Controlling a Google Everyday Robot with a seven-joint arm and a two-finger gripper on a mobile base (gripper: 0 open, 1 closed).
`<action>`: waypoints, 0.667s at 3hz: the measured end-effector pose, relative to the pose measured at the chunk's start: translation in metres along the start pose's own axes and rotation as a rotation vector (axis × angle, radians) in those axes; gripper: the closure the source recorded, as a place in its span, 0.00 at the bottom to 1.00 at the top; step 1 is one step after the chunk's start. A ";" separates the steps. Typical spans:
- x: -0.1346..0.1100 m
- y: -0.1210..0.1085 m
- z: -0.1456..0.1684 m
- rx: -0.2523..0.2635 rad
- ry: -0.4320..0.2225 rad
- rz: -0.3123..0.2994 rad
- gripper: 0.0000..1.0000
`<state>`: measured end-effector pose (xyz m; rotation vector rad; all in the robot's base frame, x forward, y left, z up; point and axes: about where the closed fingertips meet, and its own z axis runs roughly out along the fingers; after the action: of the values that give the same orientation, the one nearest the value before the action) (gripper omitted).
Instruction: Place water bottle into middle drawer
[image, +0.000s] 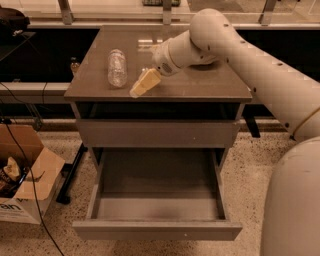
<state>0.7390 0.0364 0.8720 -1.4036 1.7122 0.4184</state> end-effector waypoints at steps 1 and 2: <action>-0.002 -0.002 0.002 0.000 -0.005 0.002 0.00; -0.004 0.000 0.011 0.034 -0.021 0.013 0.00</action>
Offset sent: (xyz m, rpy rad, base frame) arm 0.0092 0.0197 -0.0041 0.0591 -0.0583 -0.0908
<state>0.7436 0.0465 0.8694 -1.3604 1.7050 0.4078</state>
